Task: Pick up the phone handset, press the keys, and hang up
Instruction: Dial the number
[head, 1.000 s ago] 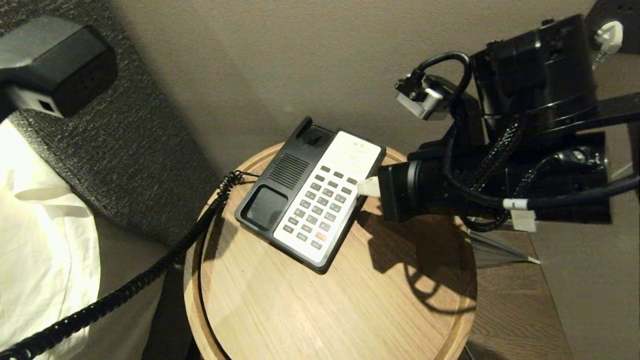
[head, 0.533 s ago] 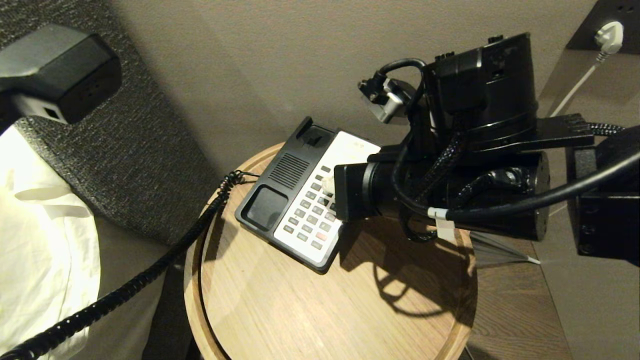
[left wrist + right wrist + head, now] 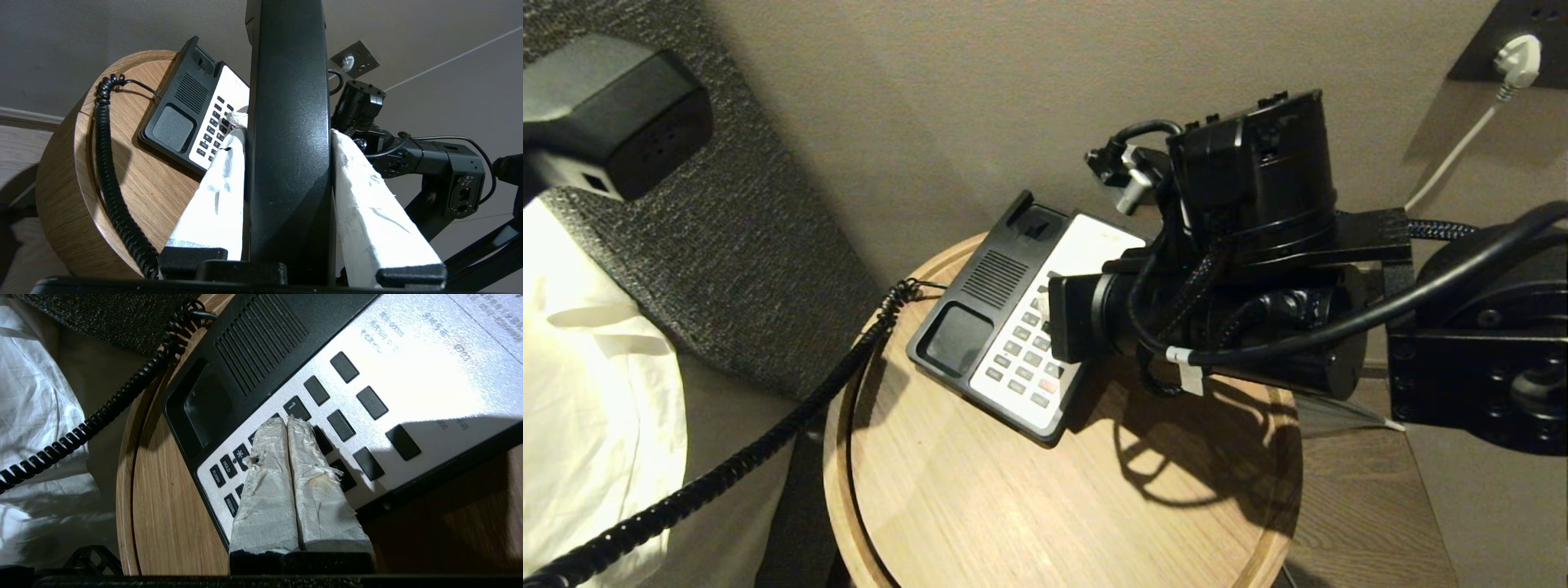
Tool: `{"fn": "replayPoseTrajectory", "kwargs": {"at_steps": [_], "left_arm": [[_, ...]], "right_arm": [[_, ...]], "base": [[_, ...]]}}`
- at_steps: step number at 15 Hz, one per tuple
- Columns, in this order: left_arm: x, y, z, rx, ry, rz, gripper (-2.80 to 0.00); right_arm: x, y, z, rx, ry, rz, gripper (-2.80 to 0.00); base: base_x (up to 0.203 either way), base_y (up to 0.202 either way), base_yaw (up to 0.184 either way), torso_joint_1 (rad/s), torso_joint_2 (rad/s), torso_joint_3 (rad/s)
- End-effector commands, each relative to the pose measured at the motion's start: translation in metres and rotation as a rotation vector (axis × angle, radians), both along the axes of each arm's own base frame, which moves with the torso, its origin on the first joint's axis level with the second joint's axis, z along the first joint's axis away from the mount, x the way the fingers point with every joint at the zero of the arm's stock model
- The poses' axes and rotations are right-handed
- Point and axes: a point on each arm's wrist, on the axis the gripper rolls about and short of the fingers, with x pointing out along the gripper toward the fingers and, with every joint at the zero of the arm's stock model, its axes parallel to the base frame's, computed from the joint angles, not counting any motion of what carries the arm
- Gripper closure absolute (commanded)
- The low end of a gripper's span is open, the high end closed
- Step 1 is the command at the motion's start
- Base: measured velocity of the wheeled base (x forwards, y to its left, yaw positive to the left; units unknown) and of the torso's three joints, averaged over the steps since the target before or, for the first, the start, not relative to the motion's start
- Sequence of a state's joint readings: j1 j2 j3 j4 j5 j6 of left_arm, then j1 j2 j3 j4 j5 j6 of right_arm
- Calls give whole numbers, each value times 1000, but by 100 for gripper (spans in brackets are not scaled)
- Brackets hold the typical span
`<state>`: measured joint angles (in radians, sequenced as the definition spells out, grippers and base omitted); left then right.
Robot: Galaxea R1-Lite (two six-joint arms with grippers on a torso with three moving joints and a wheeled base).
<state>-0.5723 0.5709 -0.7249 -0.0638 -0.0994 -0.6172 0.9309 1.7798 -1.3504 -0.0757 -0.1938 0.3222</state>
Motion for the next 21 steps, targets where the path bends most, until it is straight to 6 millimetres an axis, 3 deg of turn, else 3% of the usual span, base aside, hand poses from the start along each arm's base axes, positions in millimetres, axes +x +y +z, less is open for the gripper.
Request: {"fn": "replayPoseTrajectory", "kwargs": {"at_steps": [1, 21], "left_arm": [[1, 0, -1, 0, 6, -1, 0], [-1, 0, -1, -3, 2, -1, 0]], "right_arm": [[3, 3, -4, 0, 1, -4, 0], [17, 5, -15, -18, 3, -48, 0]], "base": [[0, 0, 0, 0, 0, 0], [0, 0, 0, 0, 0, 0]]}}
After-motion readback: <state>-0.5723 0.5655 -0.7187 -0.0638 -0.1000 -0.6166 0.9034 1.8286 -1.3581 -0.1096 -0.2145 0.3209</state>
